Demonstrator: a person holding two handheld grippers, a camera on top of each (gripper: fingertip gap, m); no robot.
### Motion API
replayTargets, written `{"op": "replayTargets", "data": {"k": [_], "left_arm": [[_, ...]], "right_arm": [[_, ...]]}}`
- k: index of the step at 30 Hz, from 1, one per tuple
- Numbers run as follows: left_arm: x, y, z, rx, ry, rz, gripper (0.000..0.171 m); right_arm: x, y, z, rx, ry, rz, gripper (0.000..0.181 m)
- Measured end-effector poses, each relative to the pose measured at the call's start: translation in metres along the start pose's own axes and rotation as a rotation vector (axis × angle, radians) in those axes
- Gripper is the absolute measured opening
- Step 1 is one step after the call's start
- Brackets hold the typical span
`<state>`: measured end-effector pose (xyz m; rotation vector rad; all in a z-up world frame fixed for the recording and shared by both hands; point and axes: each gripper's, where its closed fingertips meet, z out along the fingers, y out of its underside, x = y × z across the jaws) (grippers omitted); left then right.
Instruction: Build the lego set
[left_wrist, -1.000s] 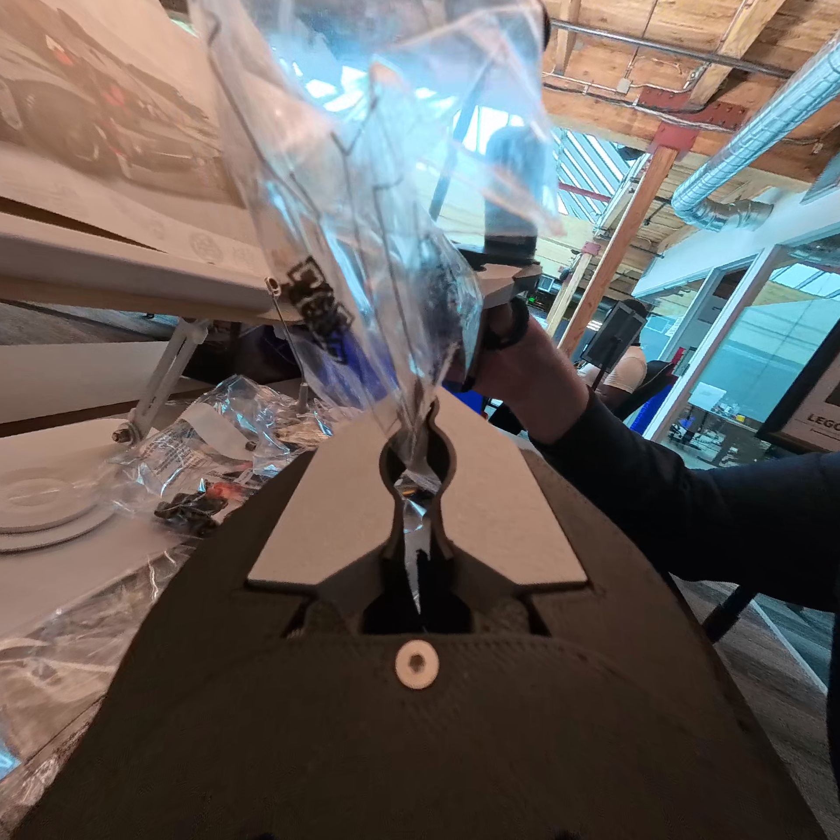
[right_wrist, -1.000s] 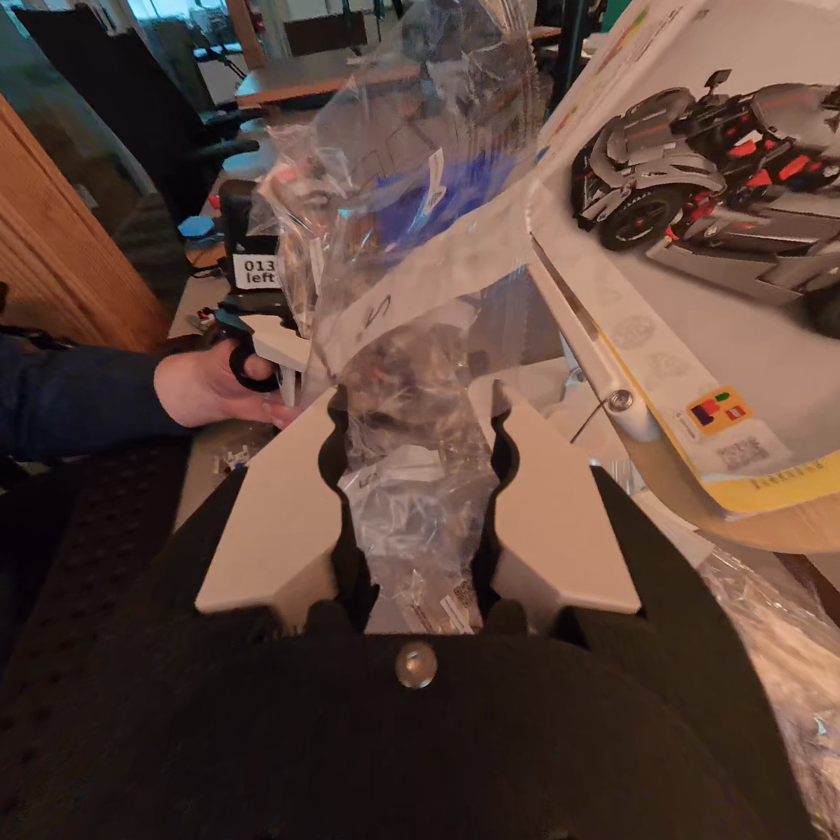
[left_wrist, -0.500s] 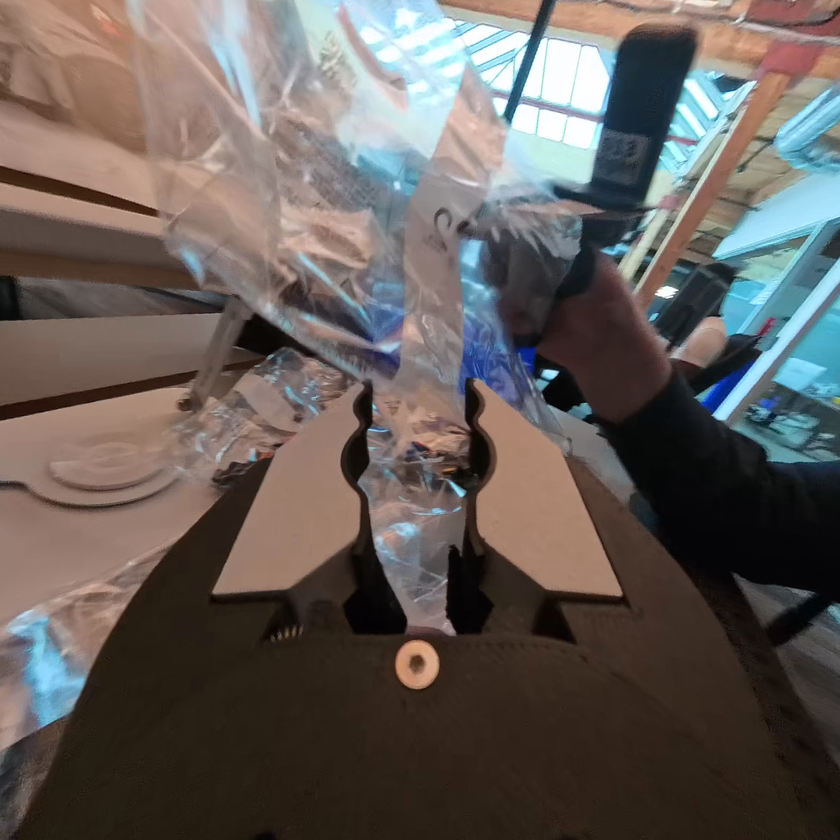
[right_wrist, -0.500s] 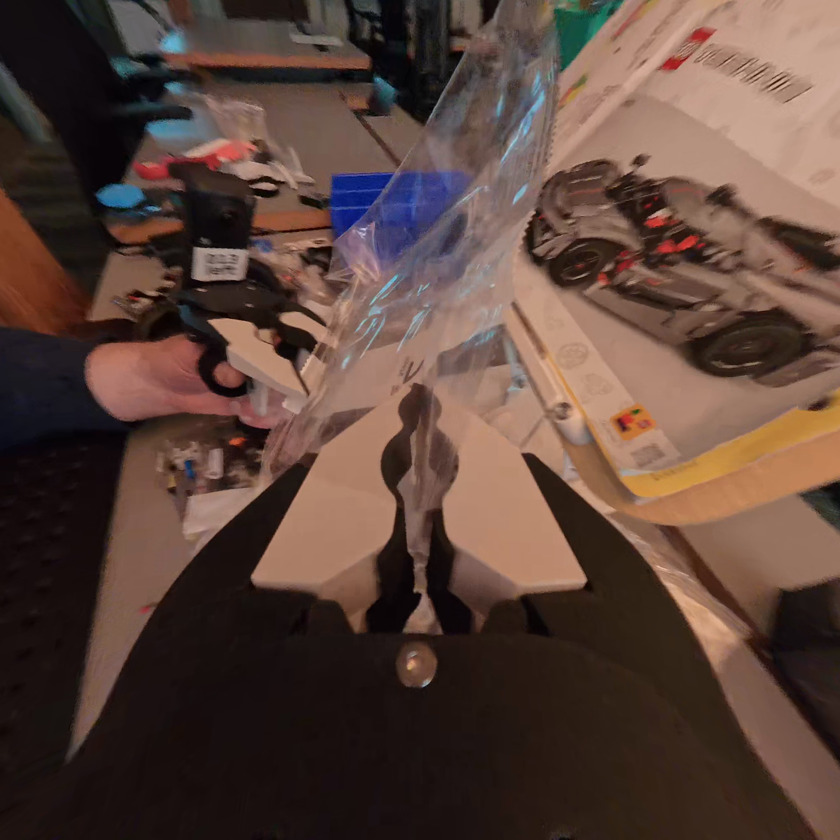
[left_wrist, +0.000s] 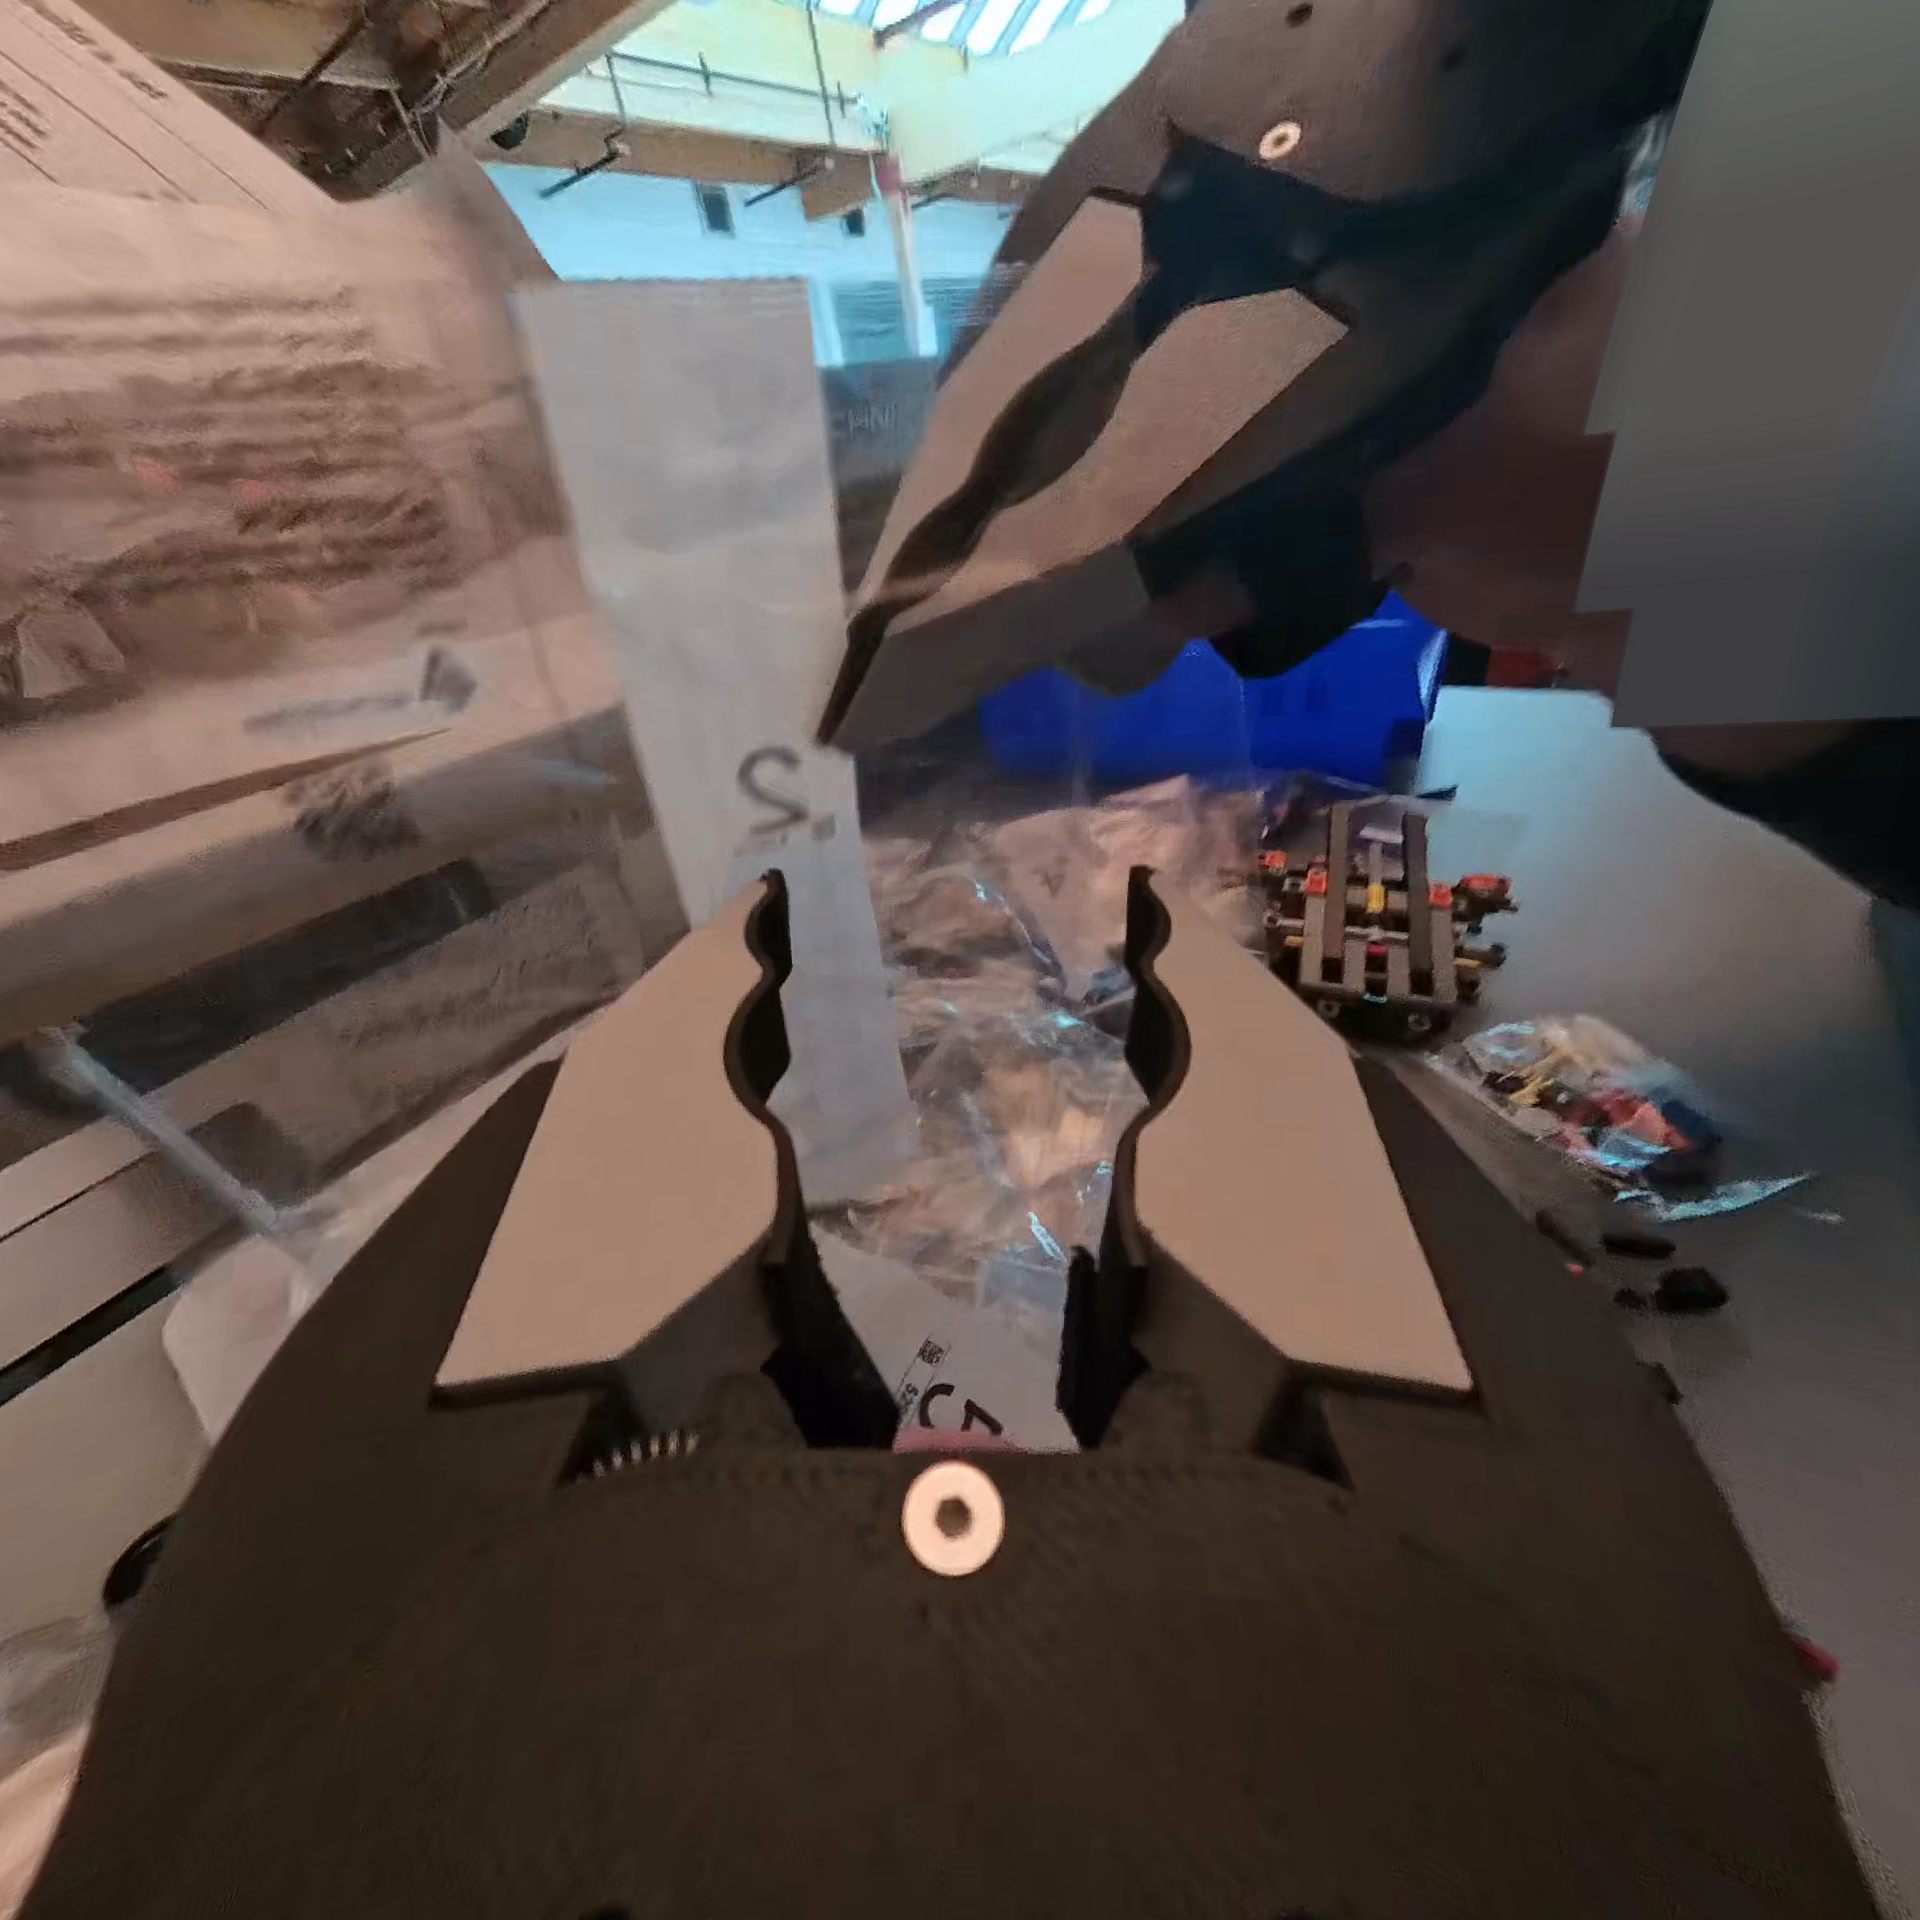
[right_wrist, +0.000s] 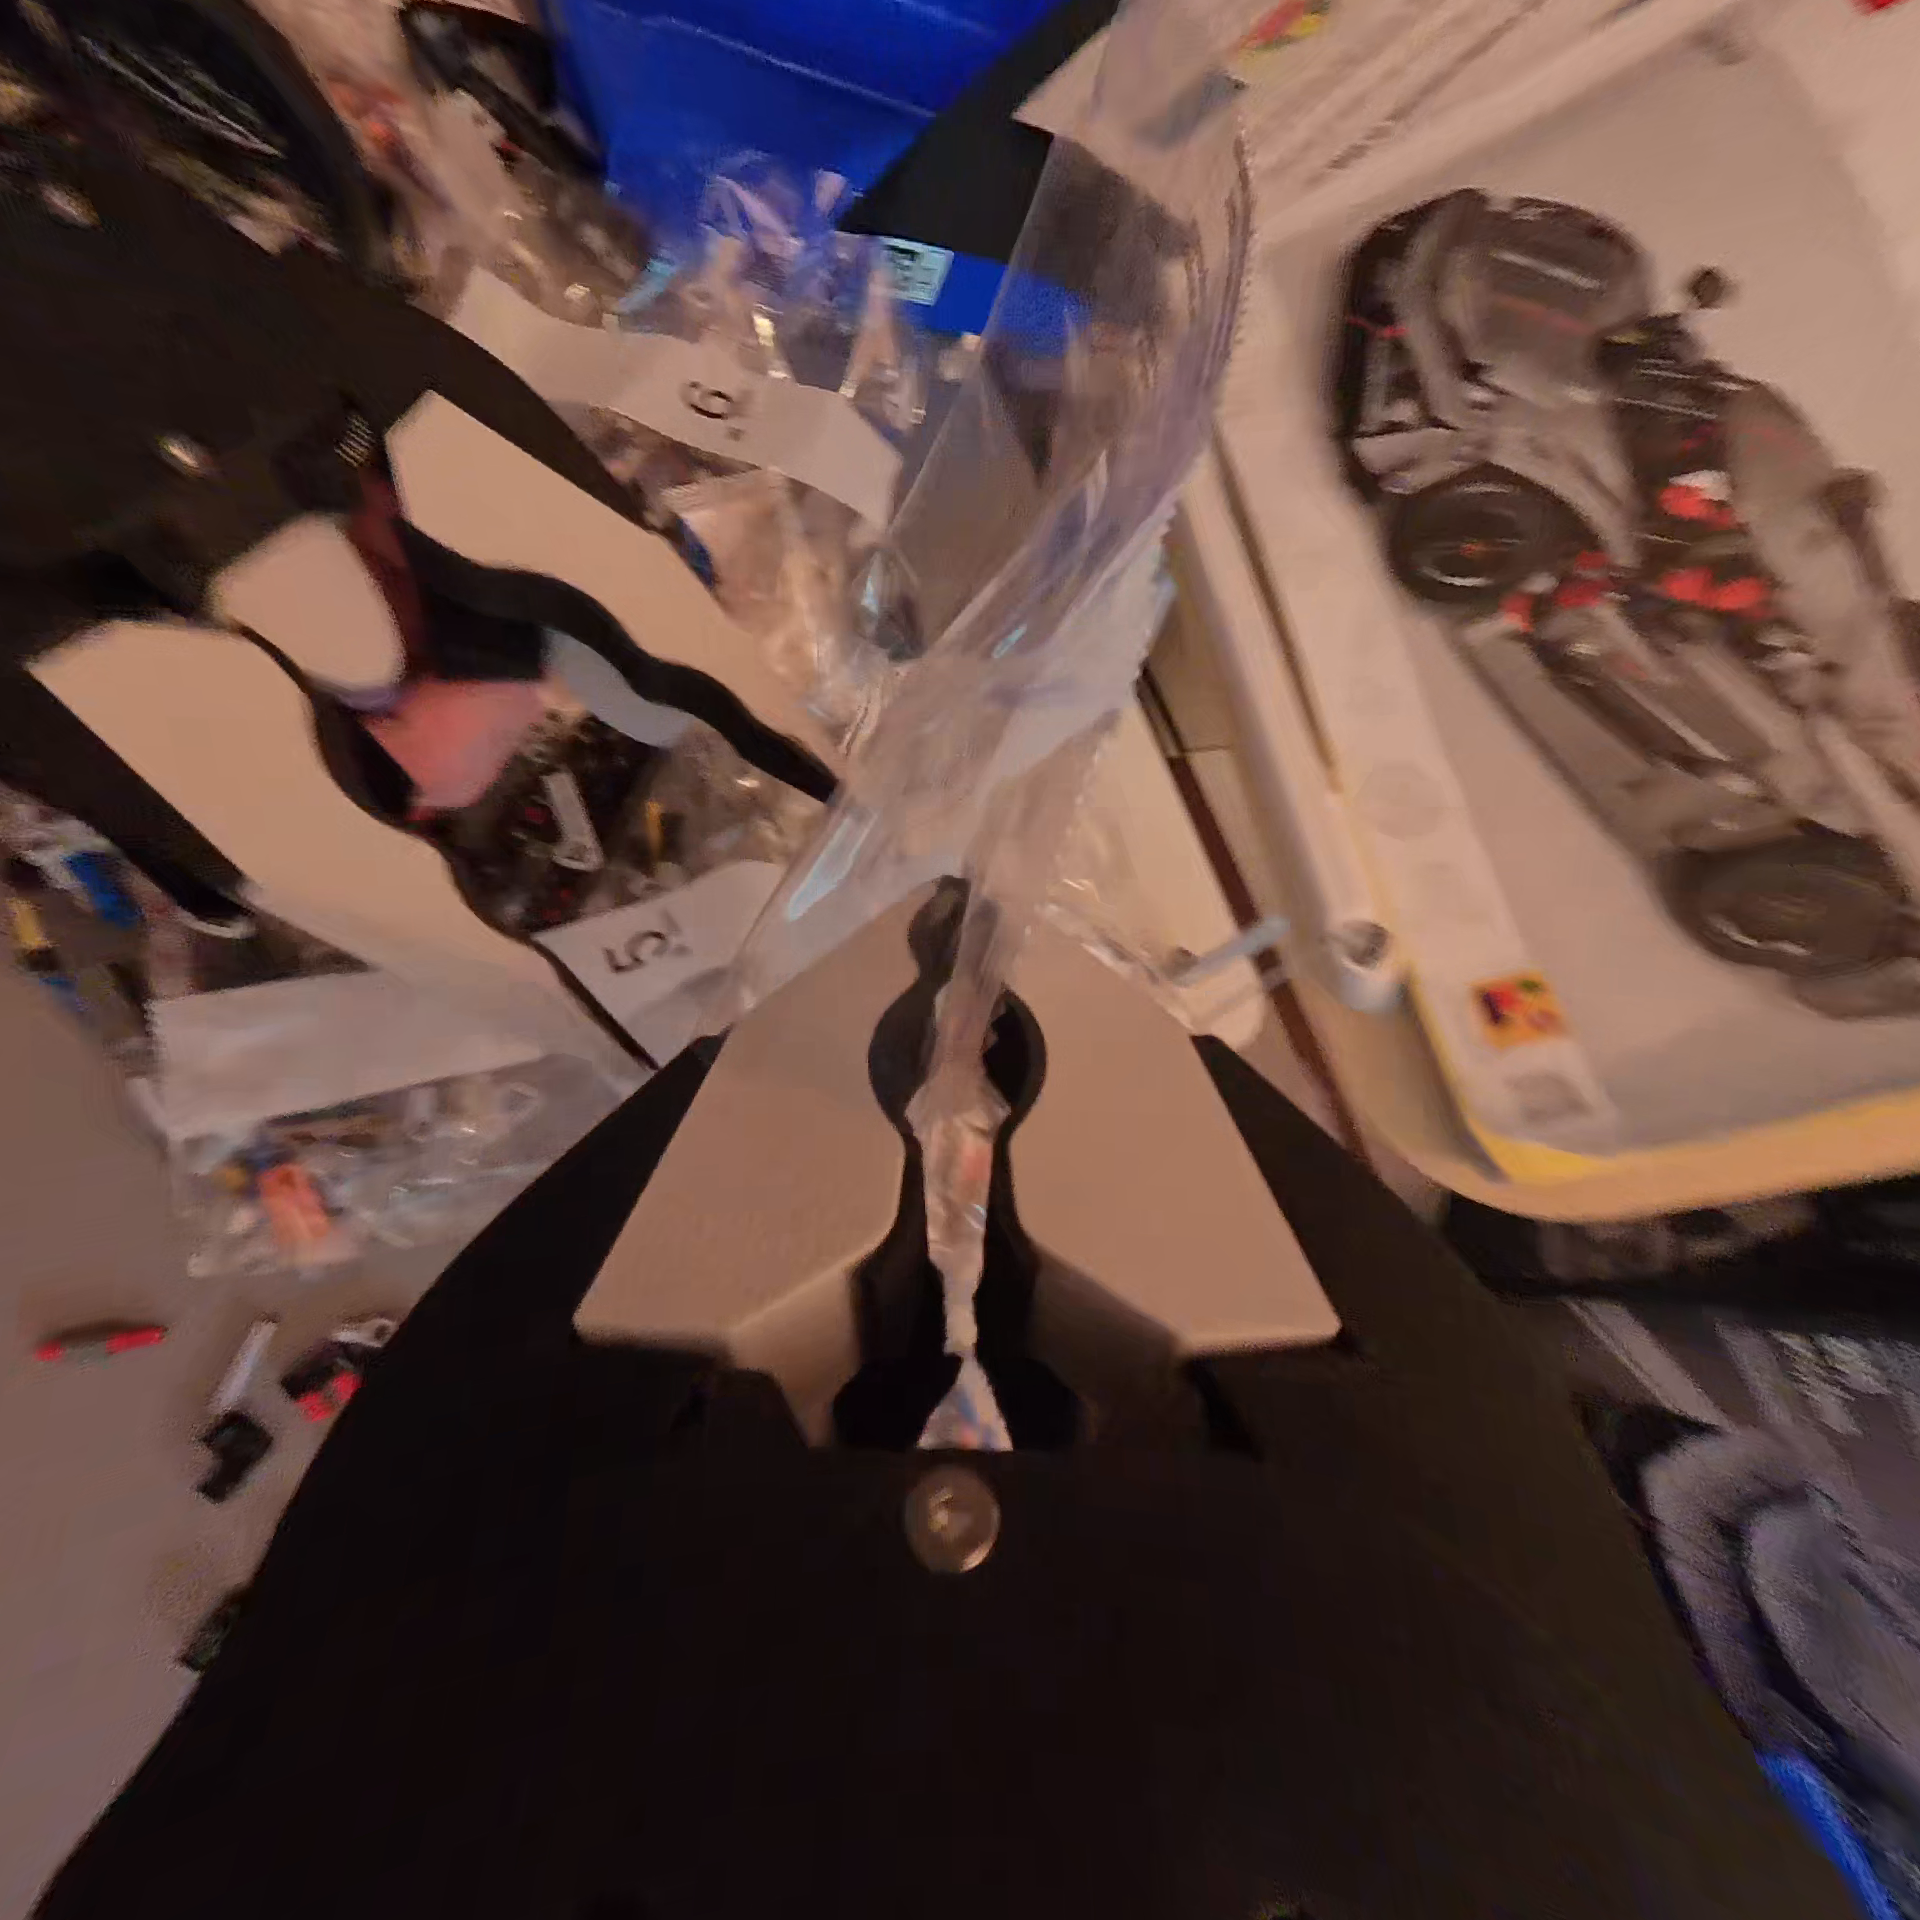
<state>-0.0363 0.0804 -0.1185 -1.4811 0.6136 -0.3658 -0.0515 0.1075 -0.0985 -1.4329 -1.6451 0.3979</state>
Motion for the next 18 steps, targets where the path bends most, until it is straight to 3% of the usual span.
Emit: {"op": "replayTargets", "data": {"k": [3, 9, 14, 18], "left_arm": [[0.003, 0.006, 0.003, -0.040, -0.008, 0.032, 0.068], [-0.003, 0.005, 0.000, -0.026, -0.032, 0.032, 0.039], [-0.009, 0.003, -0.004, -0.017, -0.037, 0.016, 0.004], [-0.014, 0.001, -0.008, -0.005, -0.025, -0.039, 0.000]], "right_arm": [[-0.023, -0.006, 0.011, 0.029, -0.098, 0.033, 0.000], [-0.035, -0.013, 0.010, 0.093, -0.234, 0.132, 0.000], [-0.023, -0.002, 0.005, 0.036, -0.190, 0.081, 0.000], [-0.012, 0.009, 0.000, -0.026, -0.147, 0.018, 0.000]]}}
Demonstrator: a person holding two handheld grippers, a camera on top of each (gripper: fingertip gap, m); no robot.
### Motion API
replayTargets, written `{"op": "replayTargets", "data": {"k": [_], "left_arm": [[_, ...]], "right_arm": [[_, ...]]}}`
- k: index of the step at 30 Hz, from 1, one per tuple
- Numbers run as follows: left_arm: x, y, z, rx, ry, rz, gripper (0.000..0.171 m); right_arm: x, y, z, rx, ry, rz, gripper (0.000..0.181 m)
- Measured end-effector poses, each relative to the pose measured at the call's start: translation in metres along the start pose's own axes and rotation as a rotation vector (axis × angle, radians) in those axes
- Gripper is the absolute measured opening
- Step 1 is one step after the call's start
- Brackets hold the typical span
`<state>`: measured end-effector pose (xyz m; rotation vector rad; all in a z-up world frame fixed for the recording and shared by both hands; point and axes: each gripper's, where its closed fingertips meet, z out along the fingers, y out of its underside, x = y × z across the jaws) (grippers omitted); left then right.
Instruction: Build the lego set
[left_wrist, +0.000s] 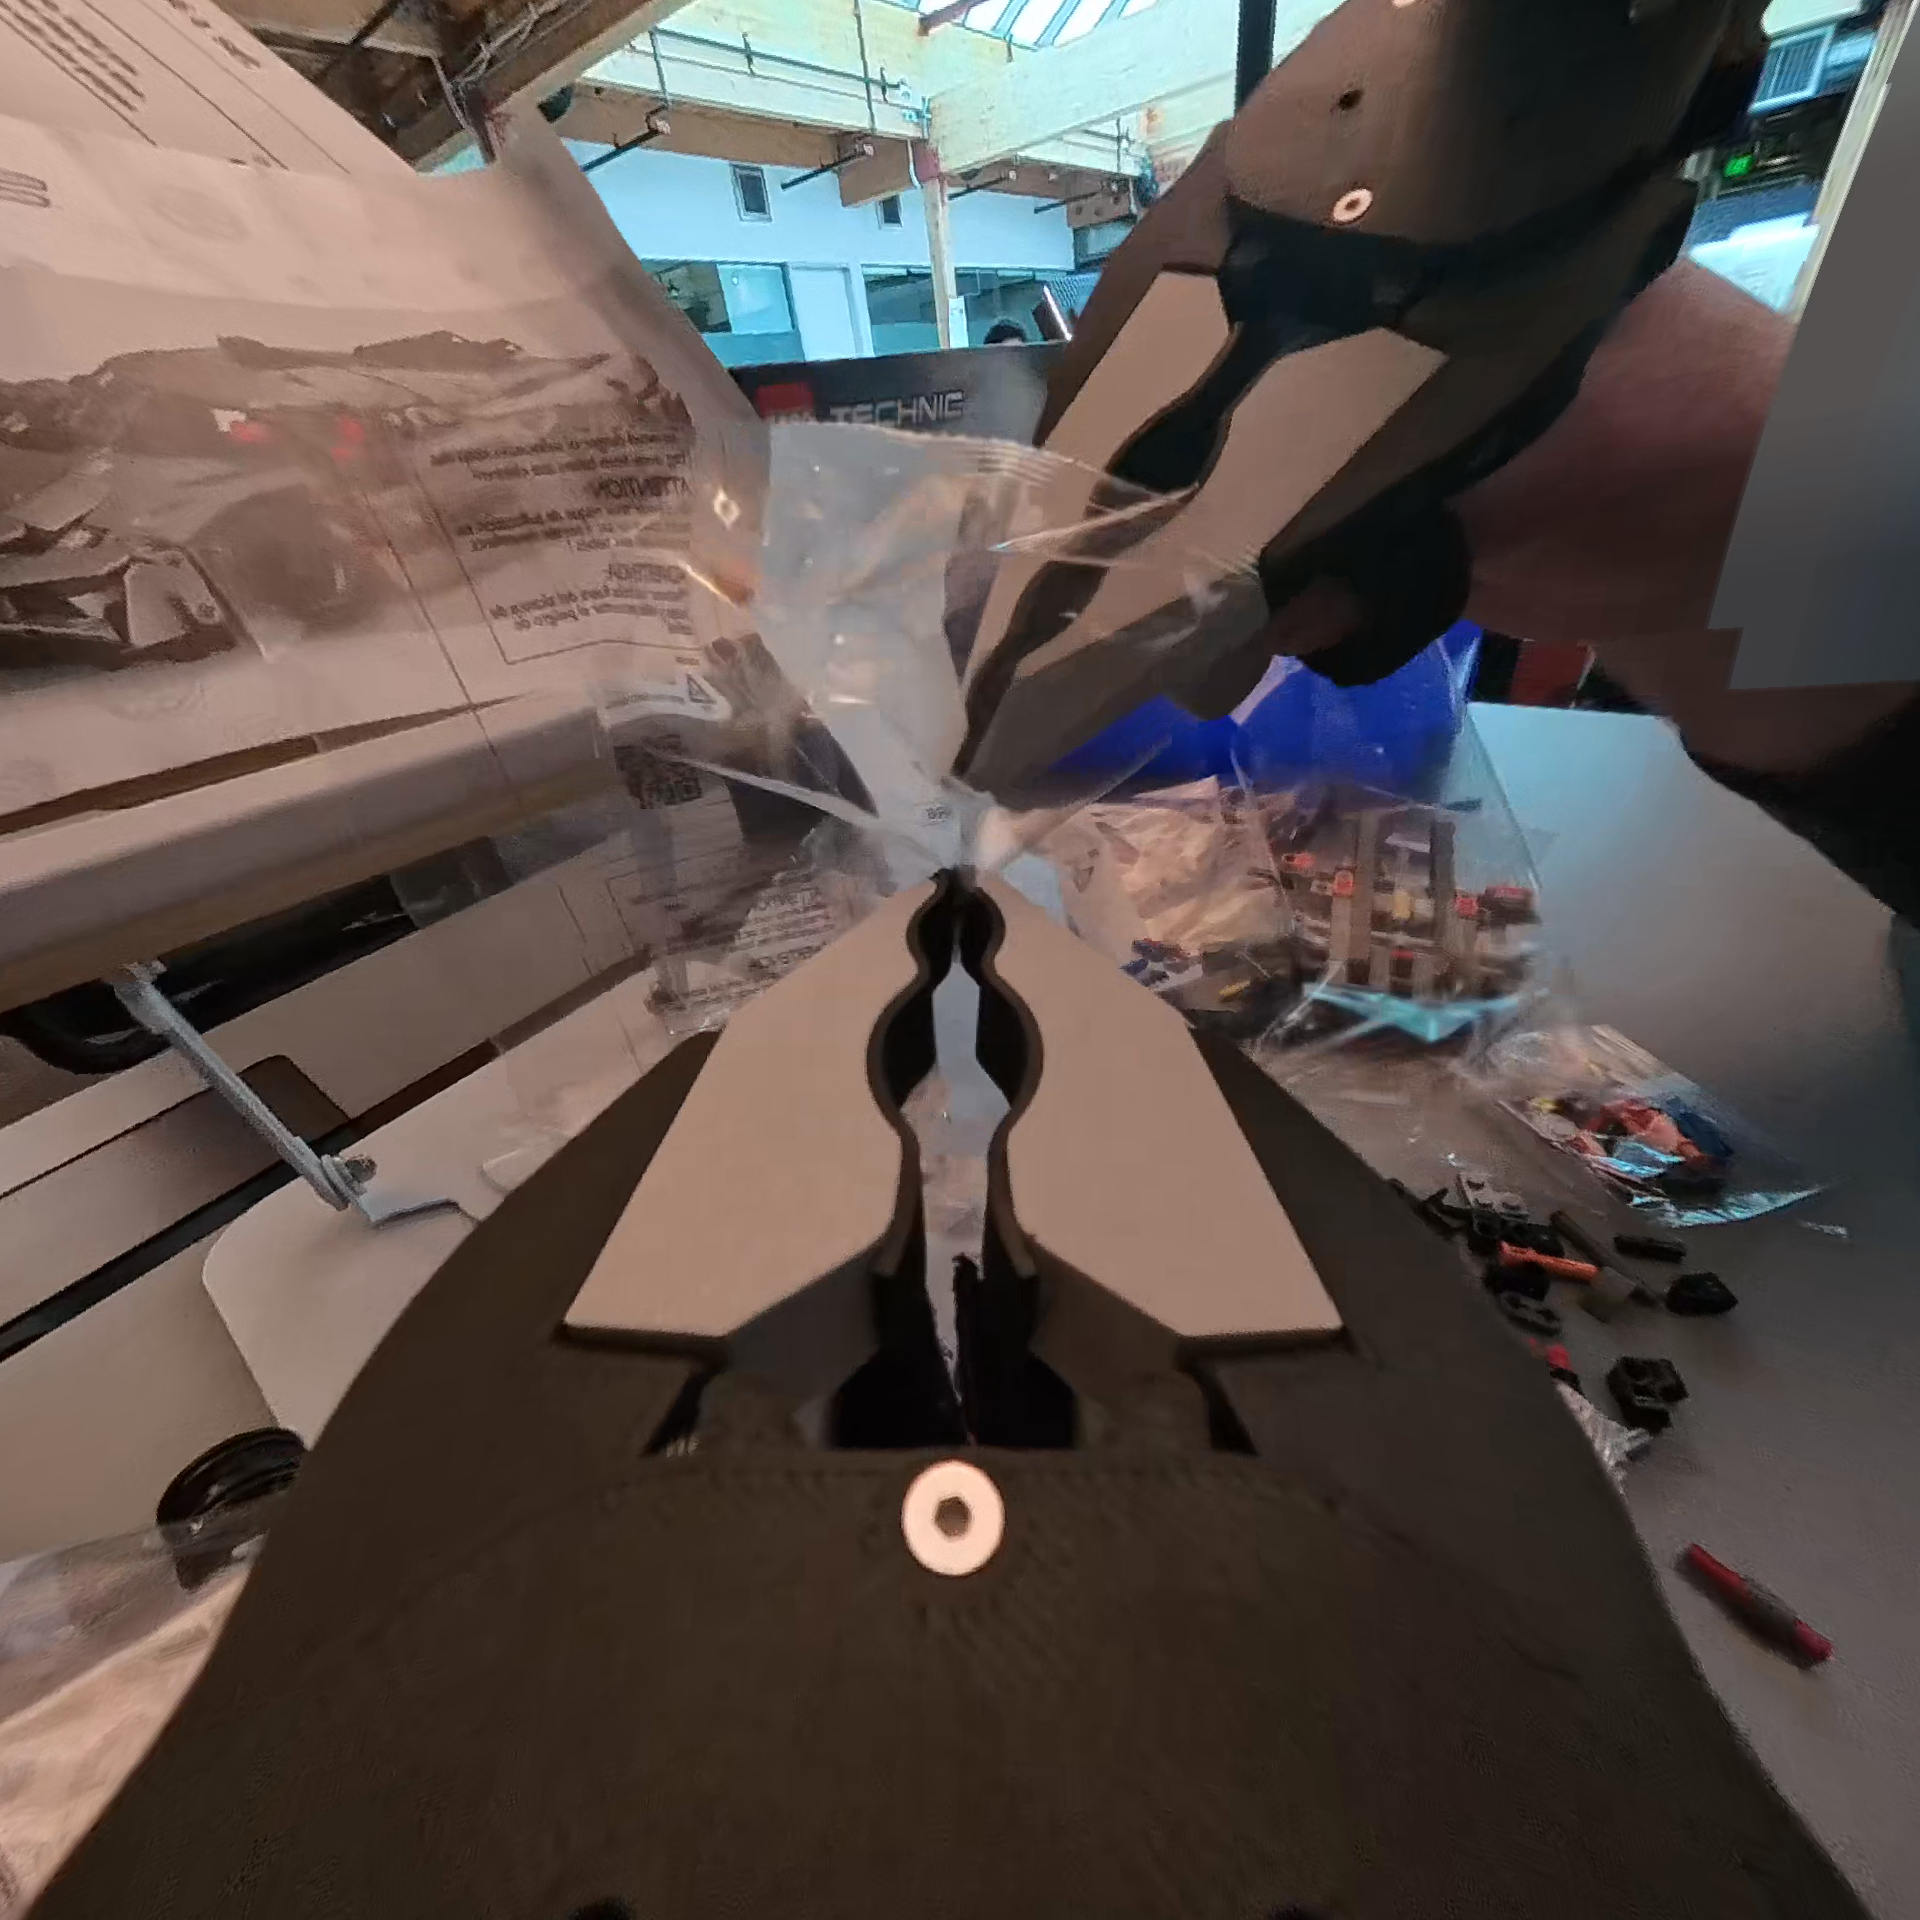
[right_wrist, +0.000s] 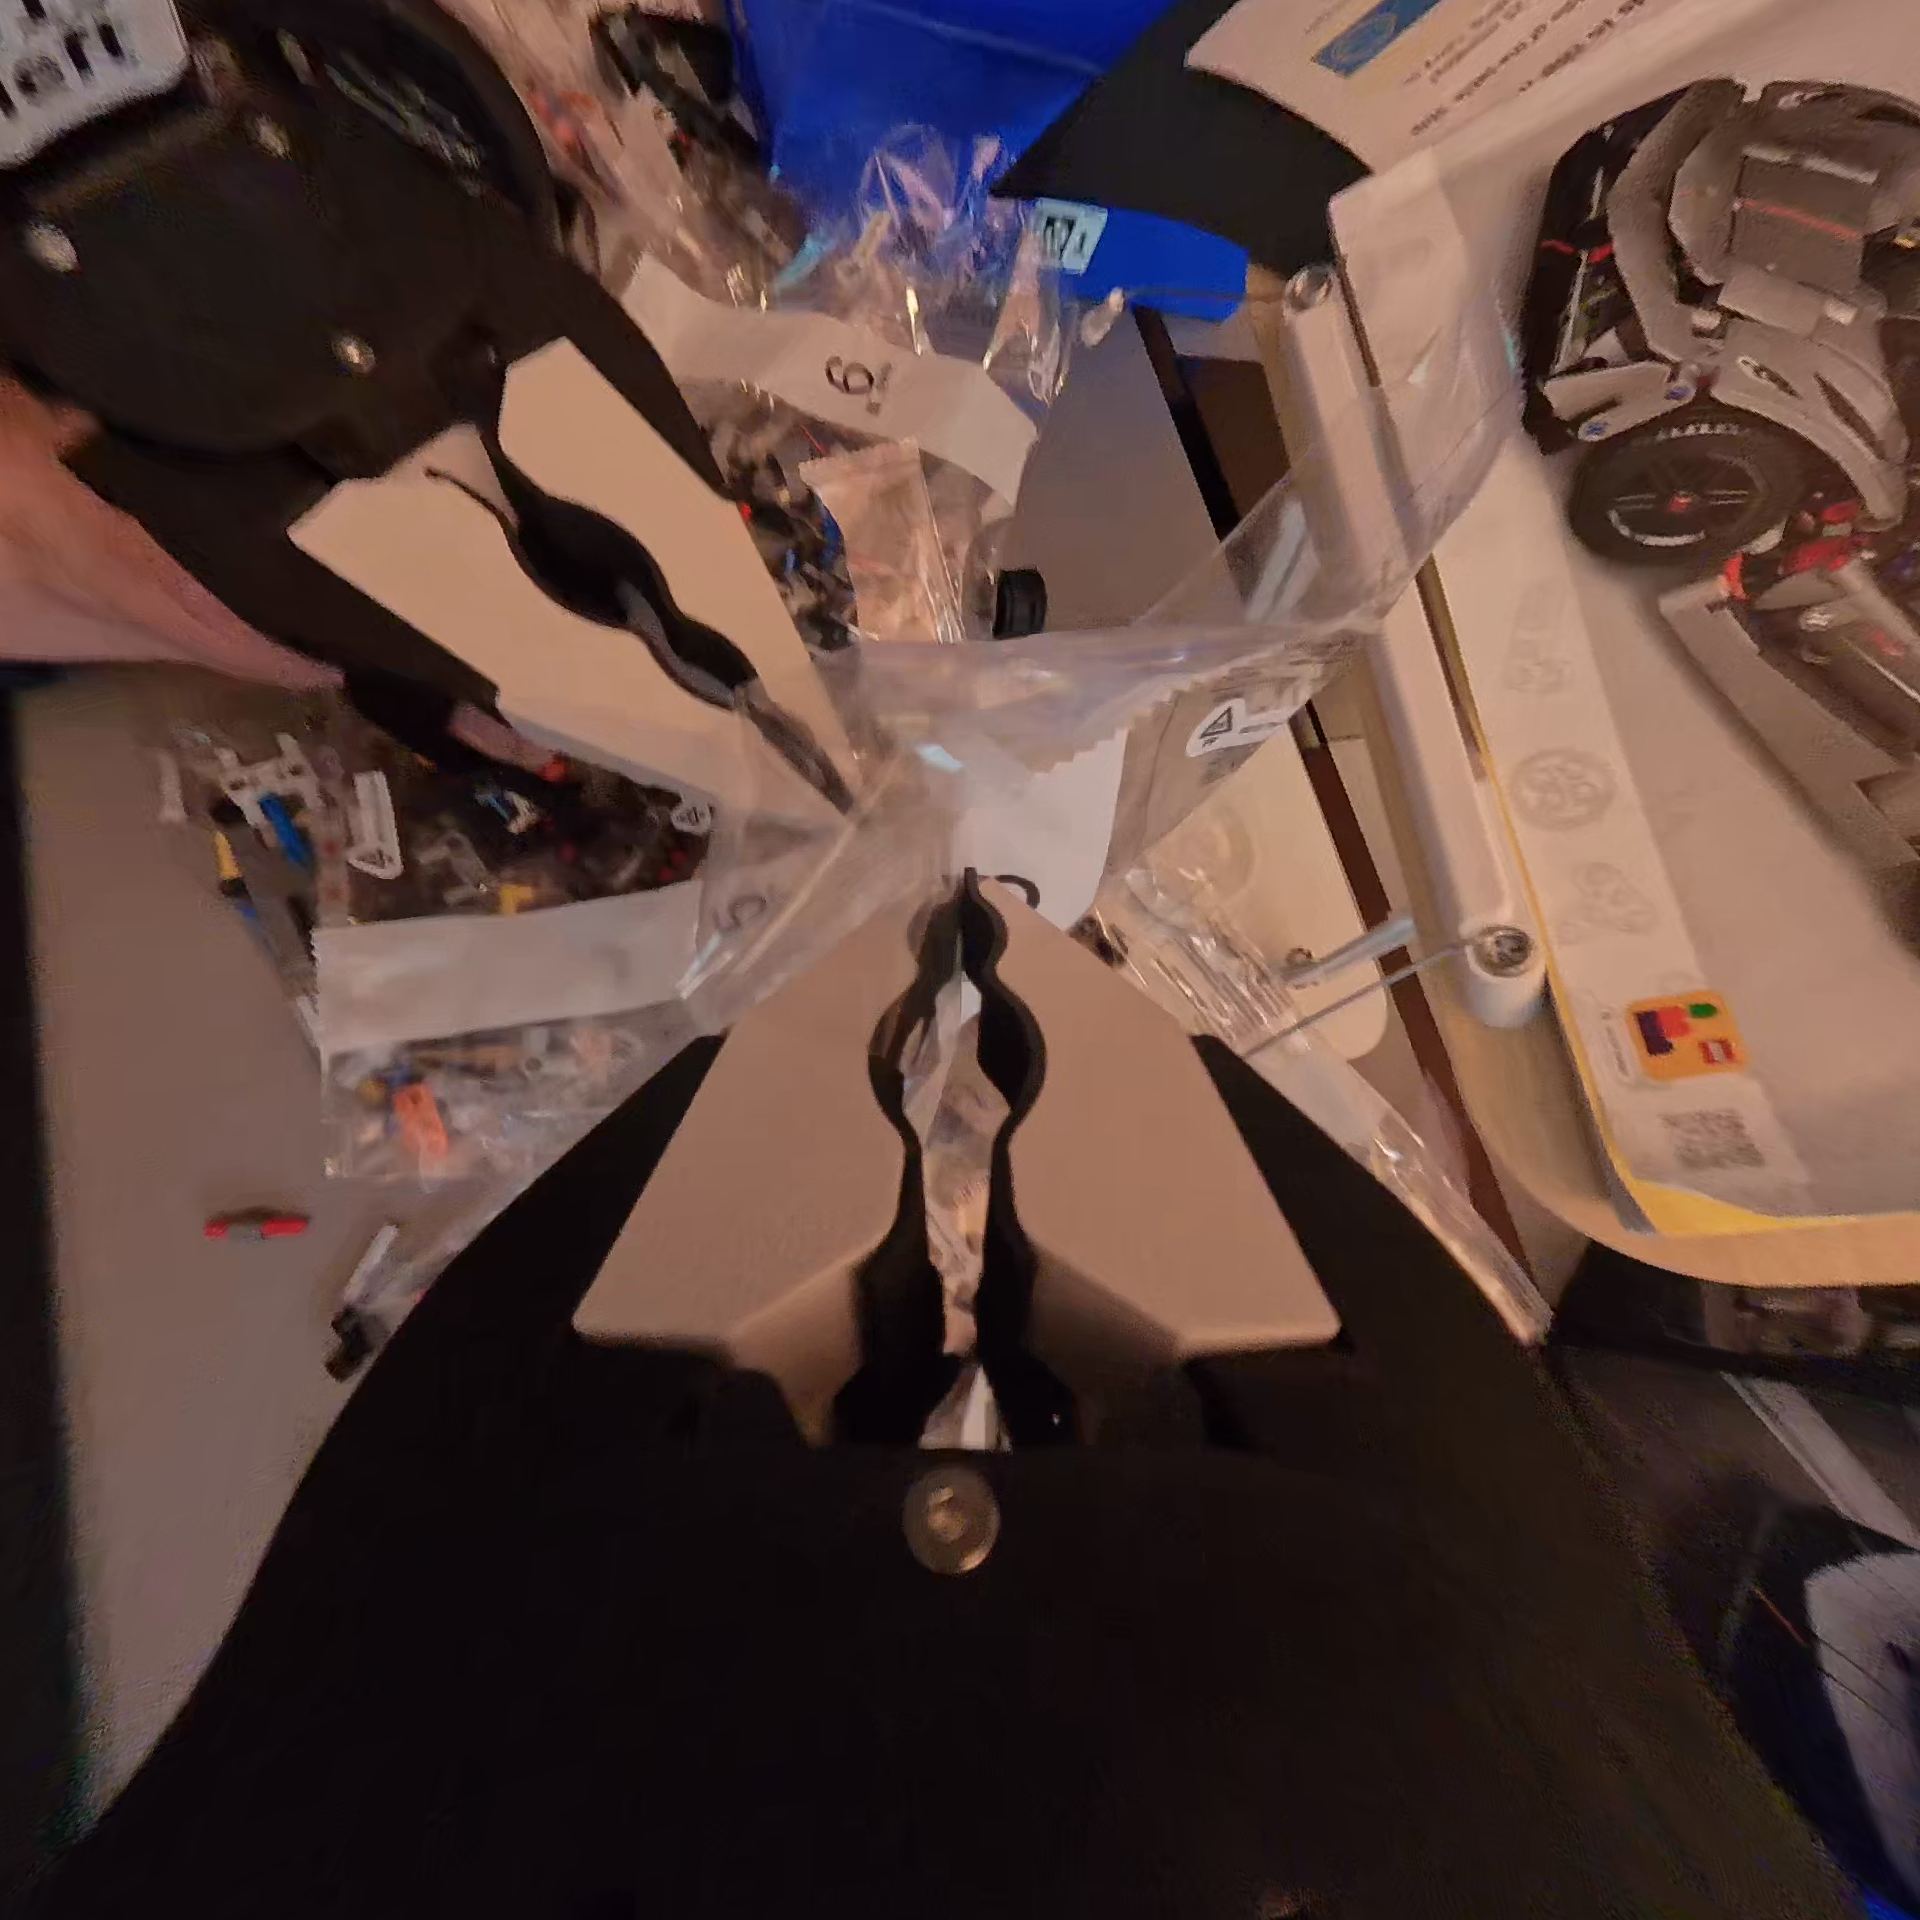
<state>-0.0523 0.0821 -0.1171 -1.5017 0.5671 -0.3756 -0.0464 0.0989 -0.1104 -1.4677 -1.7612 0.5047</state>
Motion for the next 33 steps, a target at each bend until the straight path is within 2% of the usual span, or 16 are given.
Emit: {"op": "replayTargets", "data": {"k": [4, 8, 11, 14, 19, 22, 24, 26, 28, 30, 31, 33], "left_arm": [[-0.002, 0.004, 0.000, -0.025, -0.008, 0.011, 0.000], [-0.003, 0.003, -0.001, -0.024, -0.005, 0.000, 0.000], [-0.003, 0.003, -0.001, -0.027, -0.007, 0.002, 0.000], [-0.006, 0.002, -0.002, -0.024, -0.007, -0.014, 0.000], [-0.020, 0.003, -0.007, -0.017, -0.040, -0.071, 0.000], [-0.024, 0.003, -0.009, -0.024, -0.060, -0.060, 0.000], [-0.025, 0.004, -0.009, -0.033, -0.070, -0.048, 0.000], [-0.028, 0.003, -0.010, -0.030, -0.083, -0.048, 0.000], [-0.033, 0.001, -0.013, -0.024, -0.102, -0.055, 0.000], [-0.038, -0.003, -0.017, -0.014, -0.125, -0.054, 0.000], [-0.041, -0.005, -0.019, -0.009, -0.140, -0.047, 0.000], [-0.047, -0.008, -0.024, -0.010, -0.177, -0.019, 0.000]], "right_arm": [[0.002, 0.016, -0.002, -0.105, 0.020, -0.093, 0.000], [0.014, 0.030, -0.009, -0.208, 0.114, -0.254, 0.000], [0.023, 0.035, -0.013, -0.242, 0.162, -0.254, 0.000], [0.024, 0.029, -0.017, -0.196, 0.166, -0.253, 0.002], [0.000, -0.008, -0.043, 0.036, 0.001, -0.154, 0.013], [-0.020, -0.023, -0.071, 0.136, -0.098, -0.195, 0.014], [-0.037, -0.016, -0.083, 0.103, -0.182, -0.227, 0.013], [-0.043, -0.004, -0.087, 0.038, -0.189, -0.263, 0.023], [-0.042, -0.012, -0.096, 0.109, -0.173, -0.257, 0.021], [-0.055, -0.021, -0.108, 0.199, -0.281, -0.219, 0.018], [-0.060, -0.018, -0.109, 0.195, -0.311, -0.219, 0.015], [-0.071, 0.001, -0.102, 0.101, -0.350, -0.246, 0.014]]}}
